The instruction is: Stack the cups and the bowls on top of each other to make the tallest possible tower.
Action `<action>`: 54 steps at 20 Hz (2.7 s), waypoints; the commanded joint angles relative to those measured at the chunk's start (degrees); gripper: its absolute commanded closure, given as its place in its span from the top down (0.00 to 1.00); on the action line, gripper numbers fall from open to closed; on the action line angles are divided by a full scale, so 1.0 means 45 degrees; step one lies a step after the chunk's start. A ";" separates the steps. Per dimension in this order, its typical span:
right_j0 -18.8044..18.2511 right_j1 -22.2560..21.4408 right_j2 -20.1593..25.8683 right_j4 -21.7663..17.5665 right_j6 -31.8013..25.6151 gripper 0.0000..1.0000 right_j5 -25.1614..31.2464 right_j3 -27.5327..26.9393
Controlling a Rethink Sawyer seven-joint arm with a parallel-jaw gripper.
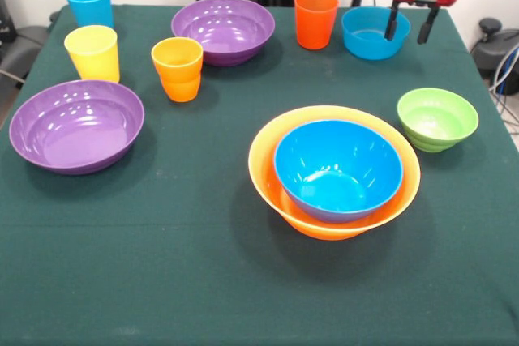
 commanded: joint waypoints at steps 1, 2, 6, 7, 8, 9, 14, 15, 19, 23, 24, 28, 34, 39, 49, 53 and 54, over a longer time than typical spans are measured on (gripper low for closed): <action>-0.0437 0.0440 0.1789 0.0289 0.2662 1.00 -0.0918 0.0115; -0.0450 0.0468 0.1838 0.0279 0.2723 1.00 -0.0946 0.0097; -0.0341 0.0669 0.1838 0.0273 0.2923 1.00 -0.1153 -0.0069; -0.0393 0.0727 0.1899 0.0223 0.2946 1.00 -0.1222 -0.0099; -0.0326 0.0781 0.1834 0.0254 0.2963 1.00 -0.1195 -0.0151; -0.0309 0.0808 0.1791 0.0257 0.2954 1.00 -0.1145 -0.0192; -0.0590 0.0673 0.1898 0.0017 0.2826 1.00 -0.0978 -0.0118; -0.0588 0.0657 0.1913 -0.0006 0.2842 1.00 -0.1015 -0.0058; -0.0563 0.0620 0.1891 -0.0015 0.2818 1.00 -0.0972 -0.0003; -0.0586 0.0525 0.1801 -0.0154 0.2691 1.00 -0.0935 0.0099; -0.0625 0.0505 0.1811 -0.0212 0.2648 1.00 -0.0929 0.0128; -0.0545 0.0352 0.1653 -0.0310 0.2616 1.00 -0.0917 0.0375; -0.0675 -0.0003 0.1555 -0.0601 0.2452 1.00 -0.0979 0.0686; -0.0689 0.0012 0.1505 -0.0634 0.2331 1.00 -0.0933 0.0534; 0.0057 0.0396 0.0853 -0.0493 0.2612 1.00 -0.1668 0.0618; 0.0172 0.0557 0.0832 -0.0434 0.2761 1.00 -0.2012 0.0653; 0.0139 0.0614 0.0885 -0.0446 0.2798 1.00 -0.2111 0.0662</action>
